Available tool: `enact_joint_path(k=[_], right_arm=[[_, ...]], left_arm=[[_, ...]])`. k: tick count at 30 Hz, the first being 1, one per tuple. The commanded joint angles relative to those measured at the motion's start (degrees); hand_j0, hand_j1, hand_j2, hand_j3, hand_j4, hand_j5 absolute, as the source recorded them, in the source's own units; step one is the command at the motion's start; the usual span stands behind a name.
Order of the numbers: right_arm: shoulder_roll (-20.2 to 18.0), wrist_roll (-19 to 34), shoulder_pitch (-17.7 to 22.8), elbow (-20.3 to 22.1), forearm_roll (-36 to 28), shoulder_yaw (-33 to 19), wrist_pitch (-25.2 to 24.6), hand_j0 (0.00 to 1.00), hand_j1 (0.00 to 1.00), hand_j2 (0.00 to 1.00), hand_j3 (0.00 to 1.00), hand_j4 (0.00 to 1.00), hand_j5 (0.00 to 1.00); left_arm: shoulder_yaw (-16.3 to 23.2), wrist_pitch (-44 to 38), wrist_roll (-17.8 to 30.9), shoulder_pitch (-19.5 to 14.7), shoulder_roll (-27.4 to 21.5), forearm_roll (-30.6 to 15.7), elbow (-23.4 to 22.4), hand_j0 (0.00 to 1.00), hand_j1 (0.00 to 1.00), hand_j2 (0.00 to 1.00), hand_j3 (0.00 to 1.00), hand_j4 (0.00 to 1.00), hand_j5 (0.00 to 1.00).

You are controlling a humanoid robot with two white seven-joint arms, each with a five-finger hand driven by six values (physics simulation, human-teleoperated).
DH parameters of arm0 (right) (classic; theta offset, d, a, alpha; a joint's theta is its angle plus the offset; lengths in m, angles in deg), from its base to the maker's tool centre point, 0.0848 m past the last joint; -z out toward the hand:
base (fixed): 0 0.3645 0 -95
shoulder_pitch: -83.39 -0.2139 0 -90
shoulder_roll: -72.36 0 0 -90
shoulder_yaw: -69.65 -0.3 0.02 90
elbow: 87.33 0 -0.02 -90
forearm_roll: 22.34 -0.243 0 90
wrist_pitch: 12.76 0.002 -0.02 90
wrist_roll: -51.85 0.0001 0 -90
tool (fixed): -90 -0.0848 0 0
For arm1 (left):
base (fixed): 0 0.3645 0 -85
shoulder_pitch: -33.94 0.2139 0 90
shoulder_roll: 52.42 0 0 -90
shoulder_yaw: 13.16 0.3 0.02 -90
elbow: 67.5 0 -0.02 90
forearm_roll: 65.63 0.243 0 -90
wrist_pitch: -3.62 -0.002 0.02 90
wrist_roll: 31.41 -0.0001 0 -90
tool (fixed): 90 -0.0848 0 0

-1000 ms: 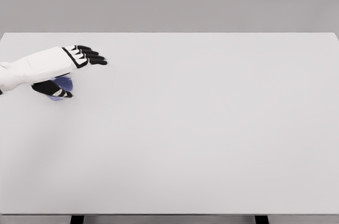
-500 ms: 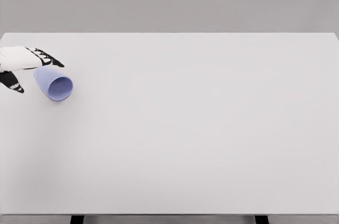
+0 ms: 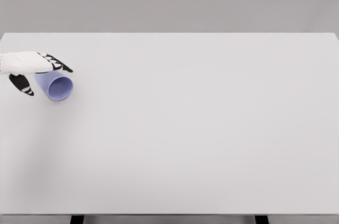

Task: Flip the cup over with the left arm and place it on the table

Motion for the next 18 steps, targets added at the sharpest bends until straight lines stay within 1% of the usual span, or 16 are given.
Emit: enact_joint_path(k=[1, 3, 10, 18], right_arm=[[0.00, 0.00, 0.00, 0.00, -0.01, 0.00, 0.00, 1.00, 1.00, 1.00, 1.00, 1.00, 1.00], [0.00, 0.00, 0.00, 0.00, -0.01, 0.00, 0.00, 1.00, 1.00, 1.00, 1.00, 1.00, 1.00], [0.00, 0.00, 0.00, 0.00, -0.01, 0.00, 0.00, 1.00, 1.00, 1.00, 1.00, 1.00, 1.00], [0.00, 0.00, 0.00, 0.00, -0.01, 0.00, 0.00, 1.00, 1.00, 1.00, 1.00, 1.00, 1.00]], left_arm=[[-0.02, -0.12, -0.02, 0.00, 0.48, 1.33, -0.09, 1.00, 1.00, 1.00, 1.00, 1.00, 1.00], [-0.02, -0.12, -0.02, 0.00, 1.53, 2.38, -0.35, 1.00, 1.00, 1.00, 1.00, 1.00, 1.00], [-0.02, -0.12, -0.02, 0.00, 3.64, 3.79, -1.93, 1.00, 1.00, 1.00, 1.00, 1.00, 1.00], [-0.11, -0.12, -0.11, 0.17, 4.00, 4.76, -2.28, 1.00, 1.00, 1.00, 1.00, 1.00, 1.00]])
